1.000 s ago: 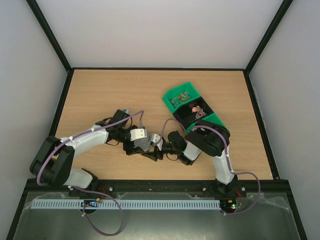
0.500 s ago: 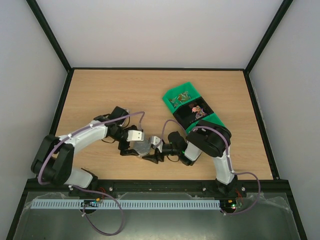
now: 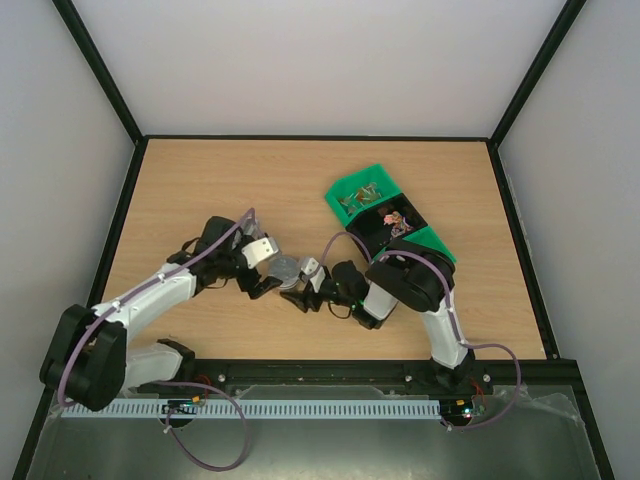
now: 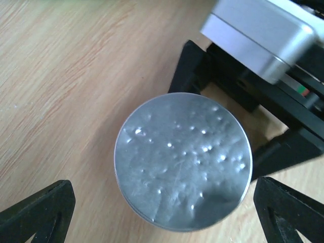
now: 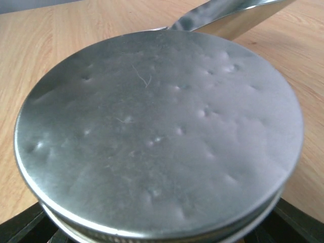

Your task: Pack the candies

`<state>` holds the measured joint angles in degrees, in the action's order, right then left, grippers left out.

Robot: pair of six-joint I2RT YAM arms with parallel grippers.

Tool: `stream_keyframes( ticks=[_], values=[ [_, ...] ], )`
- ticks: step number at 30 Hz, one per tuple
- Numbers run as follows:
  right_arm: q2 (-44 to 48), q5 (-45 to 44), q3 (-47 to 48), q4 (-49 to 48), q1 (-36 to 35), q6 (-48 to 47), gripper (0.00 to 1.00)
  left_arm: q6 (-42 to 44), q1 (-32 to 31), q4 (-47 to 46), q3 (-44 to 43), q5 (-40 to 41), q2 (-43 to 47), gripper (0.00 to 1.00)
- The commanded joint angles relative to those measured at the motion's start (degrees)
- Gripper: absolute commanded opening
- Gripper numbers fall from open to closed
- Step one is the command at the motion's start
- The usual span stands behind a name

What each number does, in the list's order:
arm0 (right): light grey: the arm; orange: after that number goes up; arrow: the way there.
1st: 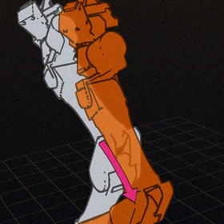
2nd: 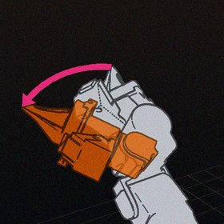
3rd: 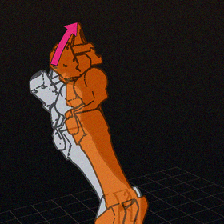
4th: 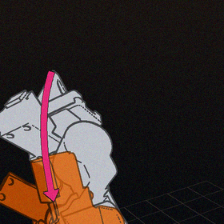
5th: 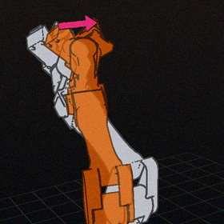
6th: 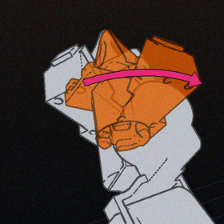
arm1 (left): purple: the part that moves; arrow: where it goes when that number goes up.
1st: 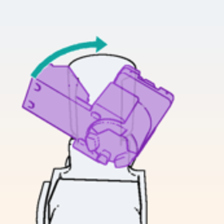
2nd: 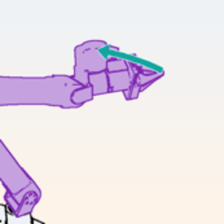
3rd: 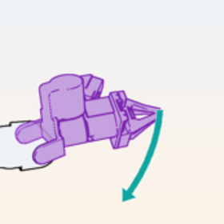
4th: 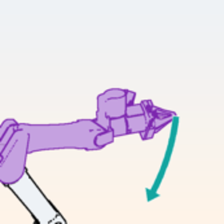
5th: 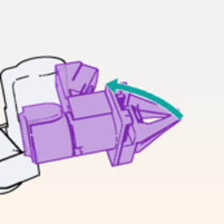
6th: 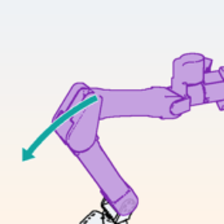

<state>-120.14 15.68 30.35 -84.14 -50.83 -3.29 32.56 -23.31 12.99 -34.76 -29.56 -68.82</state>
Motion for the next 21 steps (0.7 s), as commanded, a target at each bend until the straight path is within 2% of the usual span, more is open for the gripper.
stream_keyframes(
  ticks=[1,7,14,21],
  values=[
    [-2.0,-5.9,0.3,2.1,-0.1,2.6,0.34,-9.6,-2.2,-8.4,-0.1,3.7,-3.1,1.0],
    [-1.8,-6.6,1.0,3.1,-0.1,3.3,0.34,-10.7,-6.9,-13.4,0.3,7.5,-6.7,1.0],
    [-1.7,-6.8,1.0,3.3,-0.1,3.5,0.34,-11.8,-7.9,-13.0,-1.9,10.2,-10.6,1.0],
    [-1.9,-6.3,1.2,3.6,-0.2,3.5,0.34,-12.4,-8.2,-13.0,-2.1,10.6,-10.9,0.99]
  ],
)
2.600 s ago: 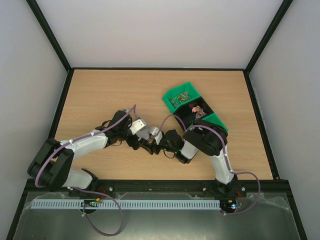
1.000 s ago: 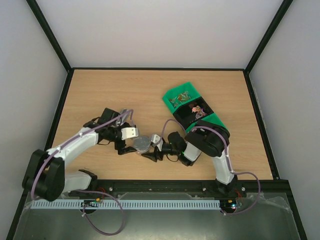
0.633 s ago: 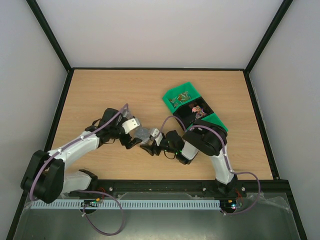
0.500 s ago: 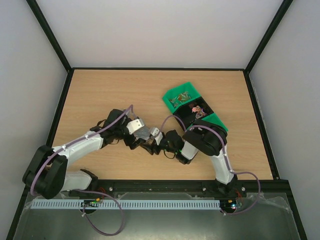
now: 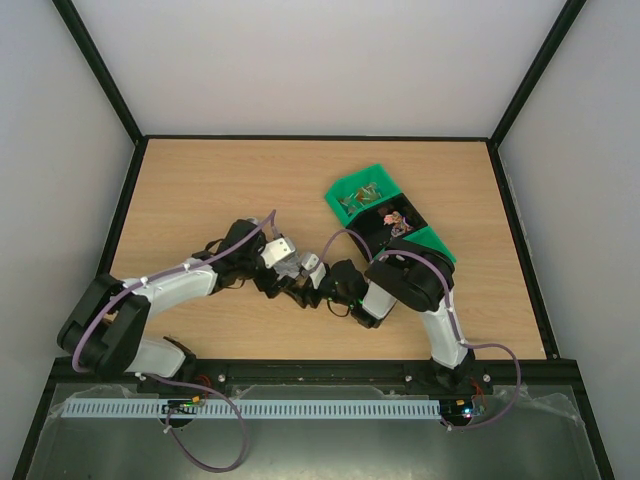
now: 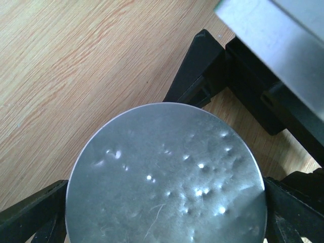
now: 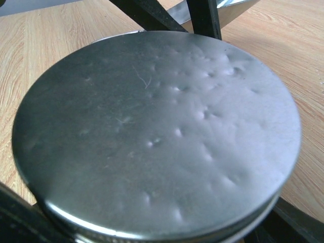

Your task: Pack the candies

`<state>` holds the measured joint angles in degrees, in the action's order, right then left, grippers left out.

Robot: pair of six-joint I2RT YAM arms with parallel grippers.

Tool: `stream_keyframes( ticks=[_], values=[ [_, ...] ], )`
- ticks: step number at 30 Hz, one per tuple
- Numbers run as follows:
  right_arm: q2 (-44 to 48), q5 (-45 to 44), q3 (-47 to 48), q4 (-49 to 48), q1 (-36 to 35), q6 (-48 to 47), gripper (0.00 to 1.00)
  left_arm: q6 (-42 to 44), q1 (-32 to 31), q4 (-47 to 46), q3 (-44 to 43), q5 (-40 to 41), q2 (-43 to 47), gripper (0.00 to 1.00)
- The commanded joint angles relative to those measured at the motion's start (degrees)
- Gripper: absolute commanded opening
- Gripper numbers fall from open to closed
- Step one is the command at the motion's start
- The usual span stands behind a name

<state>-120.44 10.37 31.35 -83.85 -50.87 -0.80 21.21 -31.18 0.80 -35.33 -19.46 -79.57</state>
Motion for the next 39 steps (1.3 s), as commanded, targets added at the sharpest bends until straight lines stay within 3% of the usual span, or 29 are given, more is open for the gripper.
stream_keyframes(
  ticks=[1,7,17,30,35,39],
  values=[
    [-1.6,-1.0,0.2,3.3,-0.1,1.0,0.34,-1.1,-0.4,-0.9,-1.7,0.4,-0.2,1.0],
    [-1.9,-0.2,0.6,4.8,-0.1,1.4,0.33,-1.6,-0.6,-1.4,-2.0,-0.6,-0.6,0.98],
    [-0.2,7.1,-1.0,5.1,-0.1,-2.1,0.33,7.2,0.7,4.9,-0.6,-4.3,1.7,0.81],
    [2.1,21.6,-3.4,7.4,-0.1,-9.9,0.33,34.9,2.9,24.7,-2.1,-13.6,-2.1,0.82],
    [2.8,24.8,-3.3,9.7,-0.2,-12.2,0.33,42.7,2.9,28.7,-4.3,-13.3,-3.2,0.83],
    [2.6,22.5,-3.0,8.1,-0.1,-8.7,0.33,44.1,3.9,31.3,-6.8,-10.8,-1.9,0.95]
  ],
)
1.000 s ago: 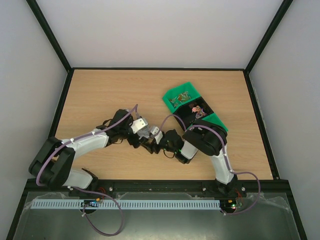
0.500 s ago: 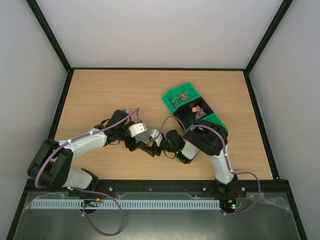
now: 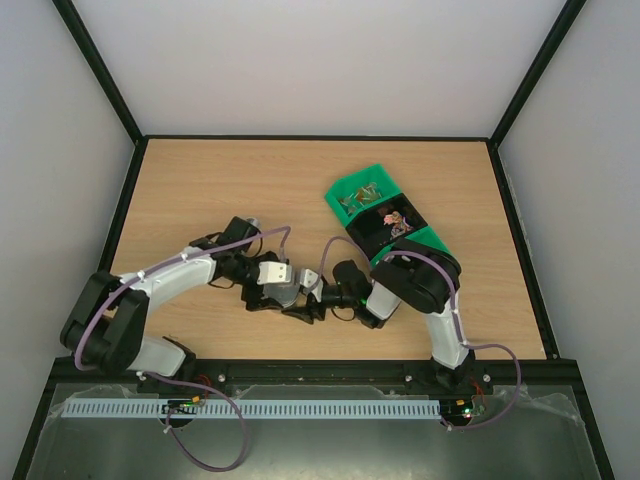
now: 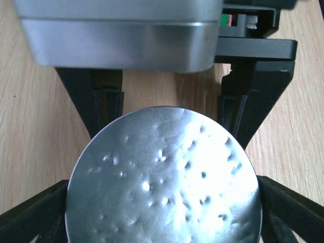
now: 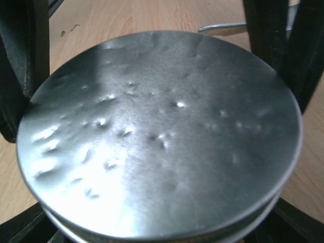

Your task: Pack the candies

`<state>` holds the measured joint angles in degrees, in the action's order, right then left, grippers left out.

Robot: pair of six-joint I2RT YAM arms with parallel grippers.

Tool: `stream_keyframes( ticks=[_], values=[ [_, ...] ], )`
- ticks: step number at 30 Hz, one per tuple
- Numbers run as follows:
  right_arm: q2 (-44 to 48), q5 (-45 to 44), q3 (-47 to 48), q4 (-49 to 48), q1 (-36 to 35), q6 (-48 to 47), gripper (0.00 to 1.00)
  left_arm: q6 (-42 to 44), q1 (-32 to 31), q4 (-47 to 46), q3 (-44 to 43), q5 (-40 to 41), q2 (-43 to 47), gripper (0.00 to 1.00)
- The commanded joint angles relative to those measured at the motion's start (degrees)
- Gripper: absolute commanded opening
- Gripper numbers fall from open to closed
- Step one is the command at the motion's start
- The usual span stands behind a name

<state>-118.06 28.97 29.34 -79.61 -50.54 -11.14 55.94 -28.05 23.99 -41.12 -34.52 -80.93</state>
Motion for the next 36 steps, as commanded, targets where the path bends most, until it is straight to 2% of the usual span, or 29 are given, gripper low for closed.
stream_keyframes(
  ticks=[1,8,14,19,27,36],
  values=[
    [0.0,2.8,-0.9,3.5,-0.4,3.1,0.33,9.2,1.5,8.5,-1.3,4.2,0.4,0.99],
    [-2.4,-8.8,1.2,0.0,-0.4,8.8,0.32,1.7,5.9,6.4,1.0,0.4,6.8,0.99],
    [-3.3,-18.6,2.1,-0.5,-0.4,9.5,0.32,-17.3,5.9,-7.8,4.4,5.1,8.6,1.0],
    [-3.7,-22.0,2.6,-0.1,-0.4,10.0,0.32,-29.7,5.5,-16.5,5.1,5.7,8.3,1.0],
    [-3.4,-23.1,3.3,1.1,-0.4,10.5,0.32,-33.1,-0.8,-21.9,4.7,11.9,4.3,0.99],
    [-3.1,-22.9,3.2,1.3,-0.4,11.0,0.33,-33.6,-3.6,-22.5,2.0,14.7,-1.0,0.99]
  ],
)
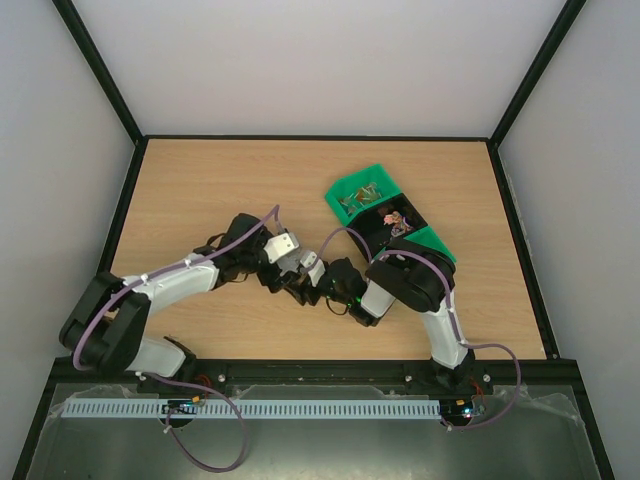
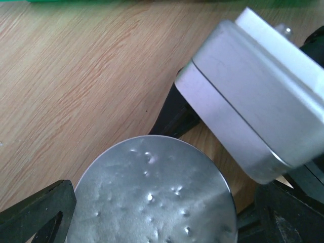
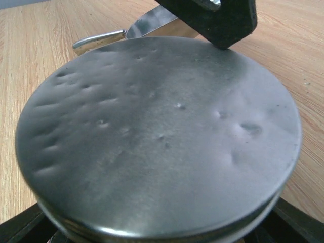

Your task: Pack the candies

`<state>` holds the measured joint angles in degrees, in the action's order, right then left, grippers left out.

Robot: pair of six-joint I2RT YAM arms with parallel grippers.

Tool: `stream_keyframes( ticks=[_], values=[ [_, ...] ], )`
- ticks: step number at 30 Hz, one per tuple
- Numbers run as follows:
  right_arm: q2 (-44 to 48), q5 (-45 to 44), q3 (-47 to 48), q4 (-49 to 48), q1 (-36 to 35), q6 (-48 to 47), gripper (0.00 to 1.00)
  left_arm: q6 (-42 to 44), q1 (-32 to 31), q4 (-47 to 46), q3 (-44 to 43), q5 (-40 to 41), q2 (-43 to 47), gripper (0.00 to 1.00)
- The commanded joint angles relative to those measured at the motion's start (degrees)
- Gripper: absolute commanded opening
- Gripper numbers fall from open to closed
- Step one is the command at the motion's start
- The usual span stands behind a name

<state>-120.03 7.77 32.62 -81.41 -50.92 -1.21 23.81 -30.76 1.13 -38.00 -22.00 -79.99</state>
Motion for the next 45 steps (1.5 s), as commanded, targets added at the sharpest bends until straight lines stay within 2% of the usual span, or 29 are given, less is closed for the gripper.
stream_keyframes(
  ticks=[1,15,33,40,45],
  values=[
    [-1.2,-1.6,-0.1,3.0,-0.1,1.1,0.33,-1.4,-1.0,0.4,-1.2,2.2,-2.1,0.99],
    [-1.5,-1.2,-0.3,2.9,-0.1,1.3,0.33,-2.0,-1.0,-2.4,0.8,10.5,0.8,0.99],
    [-1.2,-0.6,-0.4,3.2,-0.1,1.2,0.32,-1.9,-0.8,-0.2,0.0,7.2,-1.5,0.99],
    [-0.9,0.6,-0.8,3.3,-0.1,0.3,0.32,0.6,-0.8,2.3,-0.3,4.5,-1.2,0.92],
    [-0.2,5.5,-2.3,2.2,-0.1,-1.5,0.32,4.3,0.2,5.1,0.3,1.9,-0.7,0.89]
  ],
)
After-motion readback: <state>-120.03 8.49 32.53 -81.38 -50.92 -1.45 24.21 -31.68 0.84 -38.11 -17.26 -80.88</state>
